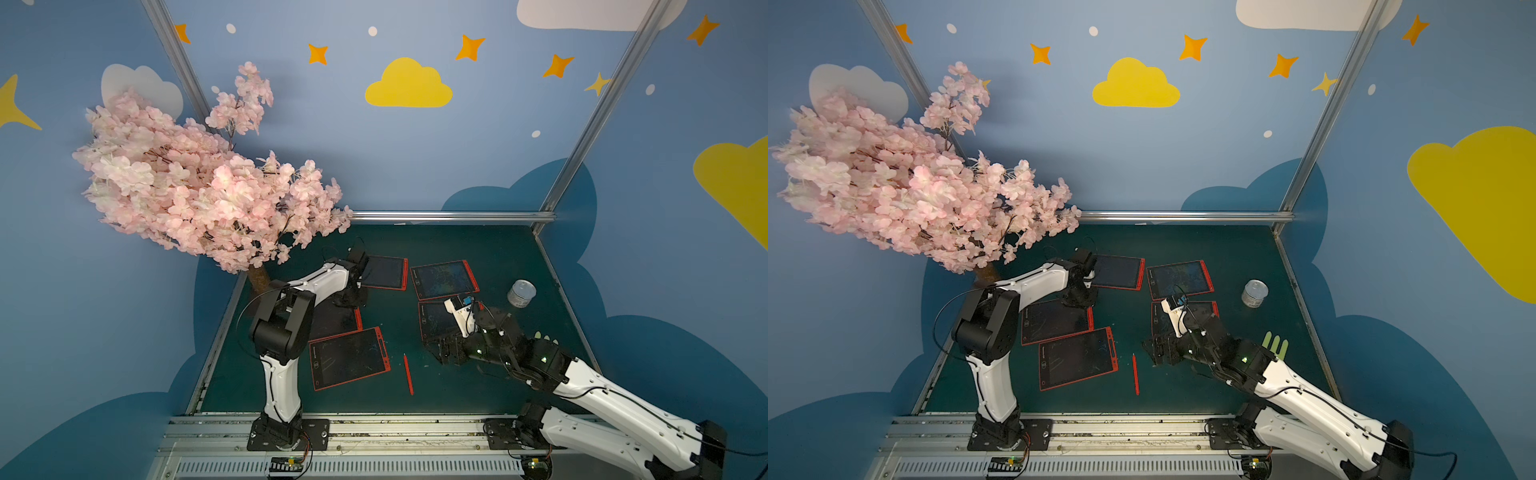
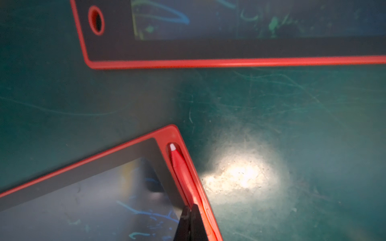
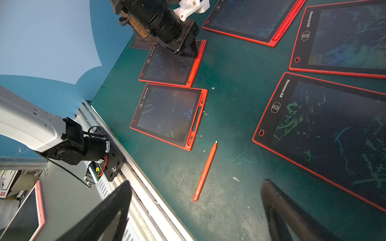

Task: Place the stylus back onto the writing tablet
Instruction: Place the stylus on the writing tablet.

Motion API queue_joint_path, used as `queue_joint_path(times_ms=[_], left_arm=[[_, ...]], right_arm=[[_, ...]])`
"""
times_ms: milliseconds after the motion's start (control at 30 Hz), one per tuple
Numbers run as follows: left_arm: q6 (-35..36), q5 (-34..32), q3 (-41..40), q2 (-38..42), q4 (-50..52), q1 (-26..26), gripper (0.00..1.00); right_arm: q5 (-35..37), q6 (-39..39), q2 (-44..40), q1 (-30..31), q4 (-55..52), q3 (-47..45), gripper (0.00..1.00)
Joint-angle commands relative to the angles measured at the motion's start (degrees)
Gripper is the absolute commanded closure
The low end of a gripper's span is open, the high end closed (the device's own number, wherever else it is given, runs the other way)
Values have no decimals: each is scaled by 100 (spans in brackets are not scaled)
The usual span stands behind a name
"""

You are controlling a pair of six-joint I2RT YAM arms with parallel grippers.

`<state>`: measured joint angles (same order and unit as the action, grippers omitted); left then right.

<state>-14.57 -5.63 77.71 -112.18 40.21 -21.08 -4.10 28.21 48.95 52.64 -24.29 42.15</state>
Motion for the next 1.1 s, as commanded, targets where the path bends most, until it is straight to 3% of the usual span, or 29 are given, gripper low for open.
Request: queue_joint_path(times_ms=[0,1067], left_arm=[[68,-17,130,-84,134,-19,97],[34,-171,207,-247,349,-124,97]], right_arm=[[-21,9,-34,1,-37,-35,5],[-21,45,-140,3,-93,-102,5]])
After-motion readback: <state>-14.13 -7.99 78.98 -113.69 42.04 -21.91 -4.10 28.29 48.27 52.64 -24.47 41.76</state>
